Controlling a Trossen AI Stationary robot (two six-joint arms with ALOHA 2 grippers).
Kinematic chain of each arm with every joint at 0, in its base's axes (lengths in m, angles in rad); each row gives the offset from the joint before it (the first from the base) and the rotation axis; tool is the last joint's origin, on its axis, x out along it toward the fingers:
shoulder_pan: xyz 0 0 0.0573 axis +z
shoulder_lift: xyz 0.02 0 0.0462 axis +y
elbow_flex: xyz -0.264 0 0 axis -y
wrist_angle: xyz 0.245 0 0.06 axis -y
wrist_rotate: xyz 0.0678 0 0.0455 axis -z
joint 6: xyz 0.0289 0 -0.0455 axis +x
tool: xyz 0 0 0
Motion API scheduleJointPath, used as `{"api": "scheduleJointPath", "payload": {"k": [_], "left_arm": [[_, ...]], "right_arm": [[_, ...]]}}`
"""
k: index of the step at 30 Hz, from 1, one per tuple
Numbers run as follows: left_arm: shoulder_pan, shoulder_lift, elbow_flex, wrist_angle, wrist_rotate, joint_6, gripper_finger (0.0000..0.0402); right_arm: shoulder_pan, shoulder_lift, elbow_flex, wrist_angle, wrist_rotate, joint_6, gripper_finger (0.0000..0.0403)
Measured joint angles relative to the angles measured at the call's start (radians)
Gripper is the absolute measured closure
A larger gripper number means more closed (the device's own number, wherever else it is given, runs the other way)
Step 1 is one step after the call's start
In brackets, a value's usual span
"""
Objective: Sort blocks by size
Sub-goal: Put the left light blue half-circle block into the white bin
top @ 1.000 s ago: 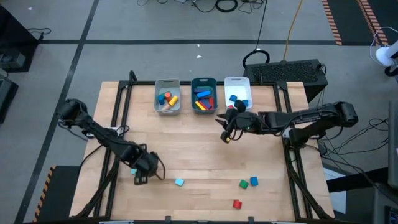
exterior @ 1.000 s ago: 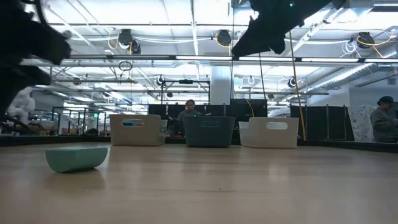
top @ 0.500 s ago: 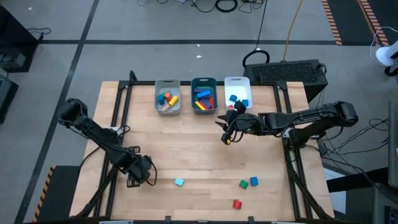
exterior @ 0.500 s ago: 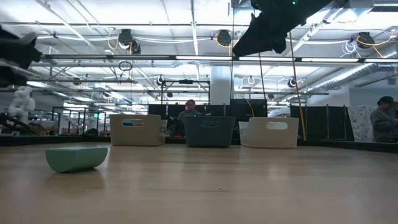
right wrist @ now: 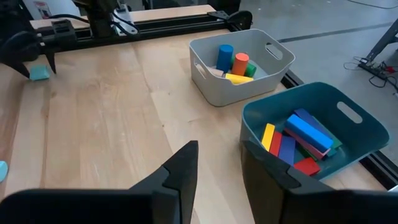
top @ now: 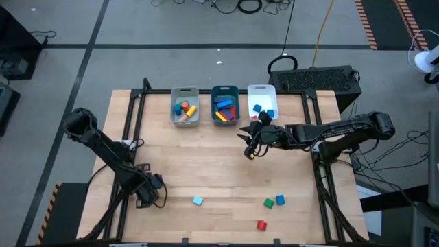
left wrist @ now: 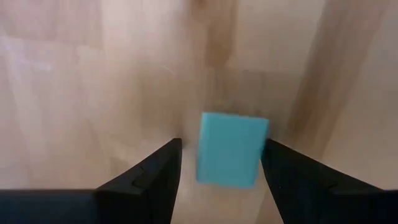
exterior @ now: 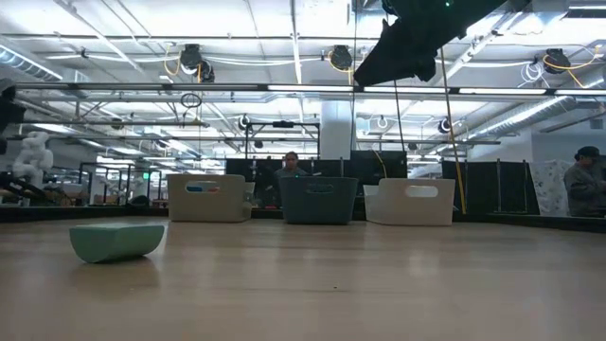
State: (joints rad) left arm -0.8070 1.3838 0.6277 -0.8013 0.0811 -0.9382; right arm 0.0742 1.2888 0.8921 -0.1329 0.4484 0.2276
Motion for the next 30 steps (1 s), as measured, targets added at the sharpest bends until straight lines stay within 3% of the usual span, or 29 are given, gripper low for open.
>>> {"api": "scheduleJointPath", "payload": {"k": [7, 14, 19, 30], "left_arm": [[0.000, 0.000, -0.002, 0.011, -0.075, -0.026, 0.0190], [0.004, 0.000, -0.001, 0.013, -0.057, -0.026, 0.0270], [0.038, 0.000, -0.001, 0.029, -0.059, -0.023, 0.0271], [0.228, 0.000, -0.001, 0.319, -0.139, 0.238, 0.0271]], "right_arm": [[0.000, 0.000, 0.000, 0.000, -0.003, 0.000, 0.0296], [0.007, 0.000, 0.000, -0.021, -0.004, 0.000, 0.0296], [0.047, 0.000, 0.000, -0.024, -0.005, -0.013, 0.0304], [0.241, 0.030, 0.000, -0.073, -0.066, -0.340, 0.0316]]}}
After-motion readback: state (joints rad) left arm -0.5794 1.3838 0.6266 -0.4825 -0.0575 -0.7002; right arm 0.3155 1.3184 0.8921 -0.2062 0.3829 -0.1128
